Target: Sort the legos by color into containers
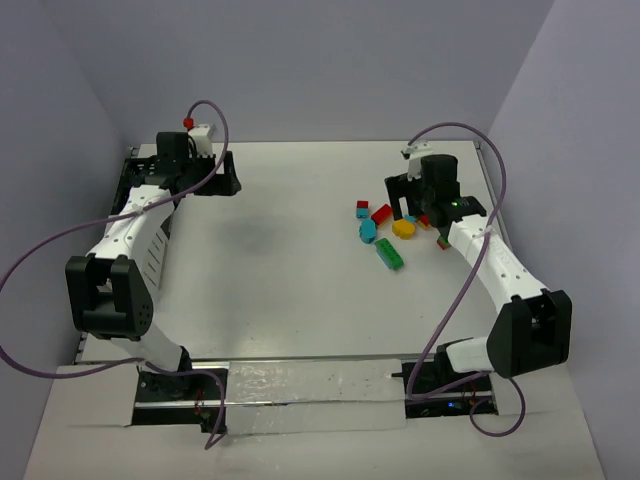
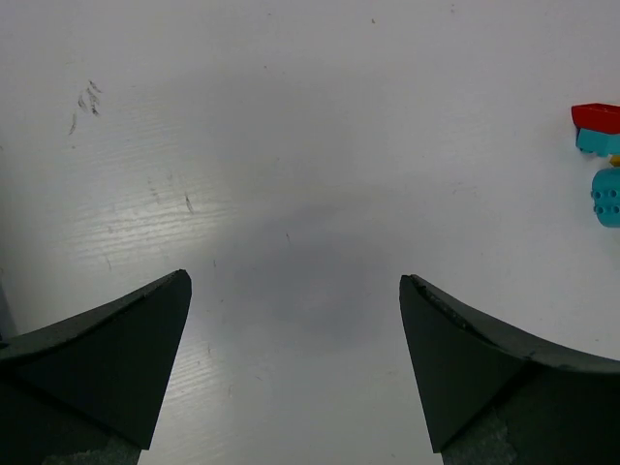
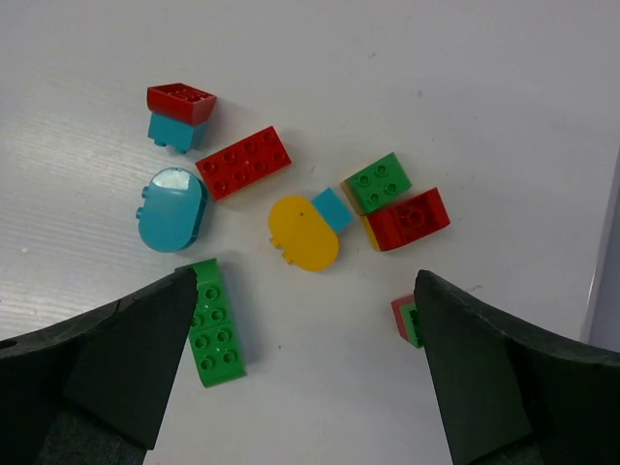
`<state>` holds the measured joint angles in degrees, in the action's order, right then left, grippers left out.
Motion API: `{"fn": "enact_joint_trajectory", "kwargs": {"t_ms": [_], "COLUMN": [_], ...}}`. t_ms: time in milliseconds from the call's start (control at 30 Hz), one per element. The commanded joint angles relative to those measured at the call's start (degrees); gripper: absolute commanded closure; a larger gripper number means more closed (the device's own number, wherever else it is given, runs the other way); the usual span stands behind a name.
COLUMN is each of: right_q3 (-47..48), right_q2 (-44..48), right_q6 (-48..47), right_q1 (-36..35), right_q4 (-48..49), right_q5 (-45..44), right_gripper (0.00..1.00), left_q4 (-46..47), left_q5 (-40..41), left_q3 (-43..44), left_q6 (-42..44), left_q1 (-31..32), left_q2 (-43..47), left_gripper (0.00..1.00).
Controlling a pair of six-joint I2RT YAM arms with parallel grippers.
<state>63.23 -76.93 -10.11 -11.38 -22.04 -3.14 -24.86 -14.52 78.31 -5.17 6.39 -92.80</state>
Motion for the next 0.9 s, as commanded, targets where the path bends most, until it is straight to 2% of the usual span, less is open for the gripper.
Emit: {"fn": "enact_joint_trajectory", "kwargs": {"t_ms": [0,167,533,867], "right_q3": [-0.3,2.0,5.5,9.2], "right_q2": [2.6,1.4,-2.3,-12.2], "right_q6": [-2.2,-6.5,-11.6,-13.5], "right_q1": [0.5,3.7,15.0,16.1], "right_q4": [-1.2,-10.4,-19.8,-22.4], "right_q5": [-1.0,2.9,6.3,6.1], "right_gripper": [0.0,0.0,0.0,0.05], "left_q4": [1.8,3.1,4.9,4.4], "left_q5": [-0.9,-2.0,3.6,4.8], "left_q3": [-0.3,-2.4,-3.6,-3.5], "left_q6": [1.8,6.9,13.2,13.3], "left_q1": [1.0,1.9,10.4,11.7], "left_q2": [3.5,5.5,7.1,6.3], "left_gripper": [0.01,0.01,0.01,0.01]}}
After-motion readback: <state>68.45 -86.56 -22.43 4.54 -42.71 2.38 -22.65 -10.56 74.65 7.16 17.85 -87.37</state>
